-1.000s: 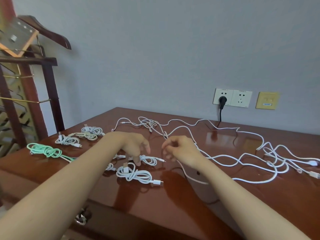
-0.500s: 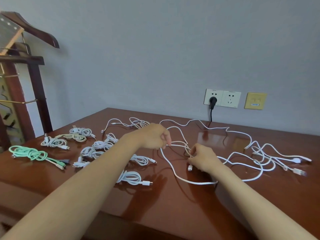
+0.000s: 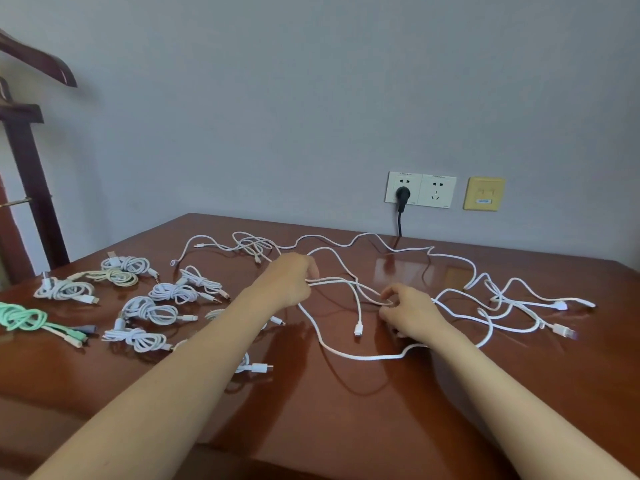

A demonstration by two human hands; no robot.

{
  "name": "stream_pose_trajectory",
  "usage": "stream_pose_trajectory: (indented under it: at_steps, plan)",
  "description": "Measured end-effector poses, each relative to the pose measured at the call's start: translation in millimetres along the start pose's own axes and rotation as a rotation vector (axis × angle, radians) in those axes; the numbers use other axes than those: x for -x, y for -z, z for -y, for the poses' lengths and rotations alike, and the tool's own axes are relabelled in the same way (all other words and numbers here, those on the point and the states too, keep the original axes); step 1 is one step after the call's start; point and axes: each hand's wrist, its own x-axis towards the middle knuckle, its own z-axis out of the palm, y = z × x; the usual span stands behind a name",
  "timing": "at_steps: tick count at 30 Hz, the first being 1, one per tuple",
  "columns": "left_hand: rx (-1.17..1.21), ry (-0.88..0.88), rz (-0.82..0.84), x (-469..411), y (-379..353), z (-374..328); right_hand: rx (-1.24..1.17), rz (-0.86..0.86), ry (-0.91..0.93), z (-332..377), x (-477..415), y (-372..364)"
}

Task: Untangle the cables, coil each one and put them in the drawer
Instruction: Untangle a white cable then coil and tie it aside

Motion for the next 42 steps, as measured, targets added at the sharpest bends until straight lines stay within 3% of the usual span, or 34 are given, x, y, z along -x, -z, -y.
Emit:
stream_pose_trajectory:
  at_steps: [3,8,12,15,19,22,24,26,29,32,34,37,42]
  plan:
    - [0.192,-0.138,-0.019,4,-1,-15,0.032,0.017,-0.005,0,2,1]
    - [0.251,-0.377,0.011,2,-9,-48,0.160,0.059,0.017,3,6,-3]
    - [0.282,-0.478,0.042,3,-14,-71,-0.066,-0.054,0.085,1,3,-3]
    - [0.326,-0.484,0.059,2,-16,-86,-0.330,-0.209,0.247,-5,7,8]
    - [0.423,-0.495,0.176,-1,-18,-102,-0.429,-0.211,0.458,-13,10,23]
    - [0.484,-0.487,0.253,-2,-23,-115,-0.271,-0.215,0.548,-14,10,34]
    - [0.519,-0.483,0.227,-5,-26,-120,-0.111,-0.211,0.527,-13,8,40]
    - [0.582,-0.476,0.197,-8,-31,-120,-0.118,-0.276,0.490,-20,3,40]
    - [0.900,-0.382,0.134,-18,-38,-119,-0.369,-0.353,0.361,-35,-5,38]
    - [1.205,-0.132,0.015,-34,-43,-120,-0.526,-0.364,0.272,-43,-13,41]
    - [1.096,-0.034,0.002,-45,-47,-113,-0.695,-0.326,0.232,-40,-16,46]
    - [0.869,-0.022,0.120,-53,-60,-105,-0.943,-0.177,0.150,-39,-16,51]
    - [0.830,0.002,-0.152,-60,-77,-101,-1.338,-0.050,0.052,-37,-11,57]
